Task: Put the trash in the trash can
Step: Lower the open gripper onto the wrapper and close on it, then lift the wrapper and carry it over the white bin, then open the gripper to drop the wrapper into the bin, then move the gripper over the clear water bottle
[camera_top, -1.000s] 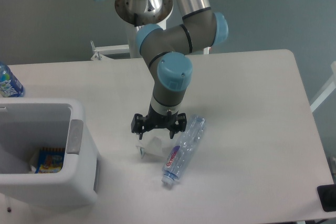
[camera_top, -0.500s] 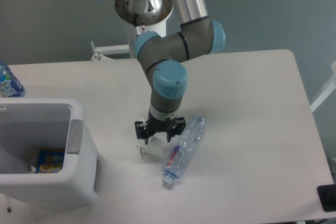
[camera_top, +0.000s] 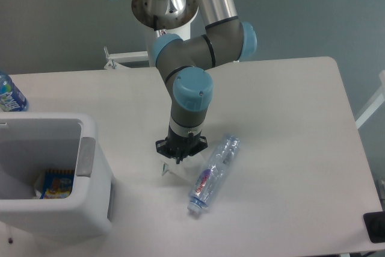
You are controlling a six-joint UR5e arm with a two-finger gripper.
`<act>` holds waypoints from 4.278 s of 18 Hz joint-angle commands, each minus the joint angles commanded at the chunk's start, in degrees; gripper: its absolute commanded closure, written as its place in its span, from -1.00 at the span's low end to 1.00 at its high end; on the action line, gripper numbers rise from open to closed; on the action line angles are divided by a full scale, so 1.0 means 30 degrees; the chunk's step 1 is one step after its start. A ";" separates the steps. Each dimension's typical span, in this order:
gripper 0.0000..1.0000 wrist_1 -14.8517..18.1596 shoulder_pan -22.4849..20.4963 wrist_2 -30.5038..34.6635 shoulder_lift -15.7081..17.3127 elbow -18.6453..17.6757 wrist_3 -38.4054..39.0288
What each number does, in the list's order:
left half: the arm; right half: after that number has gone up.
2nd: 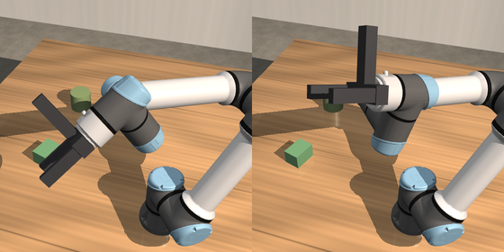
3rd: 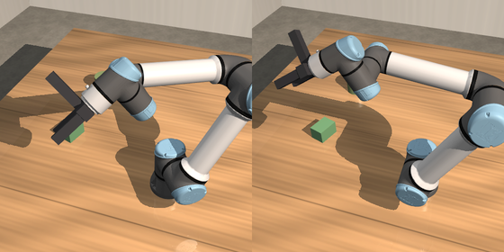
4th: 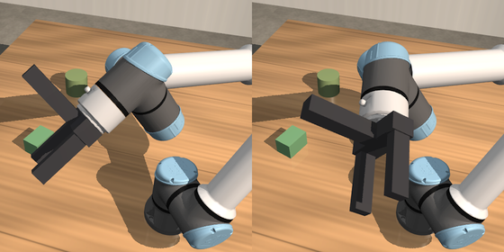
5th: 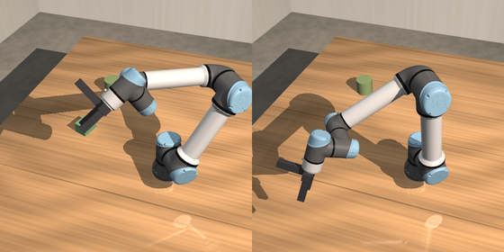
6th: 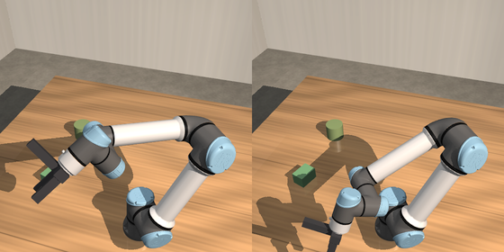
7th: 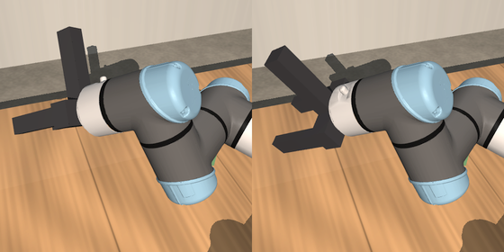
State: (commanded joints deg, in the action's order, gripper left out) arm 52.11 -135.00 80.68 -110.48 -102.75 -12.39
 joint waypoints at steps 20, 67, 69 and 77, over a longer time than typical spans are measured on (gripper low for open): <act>1.00 0.0822 -0.3075 -0.9486 0.4397 0.5005 0.2512; -1.00 -0.0467 -0.2163 -0.3428 0.2903 0.6914 0.3693; -1.00 -0.0379 -0.3073 -0.3340 0.2815 0.6624 0.2760; -1.00 0.0029 -0.4307 -0.1143 0.2085 0.4542 -0.5738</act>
State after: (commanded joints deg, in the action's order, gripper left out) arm 52.20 -147.92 77.26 -104.23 -89.12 -29.61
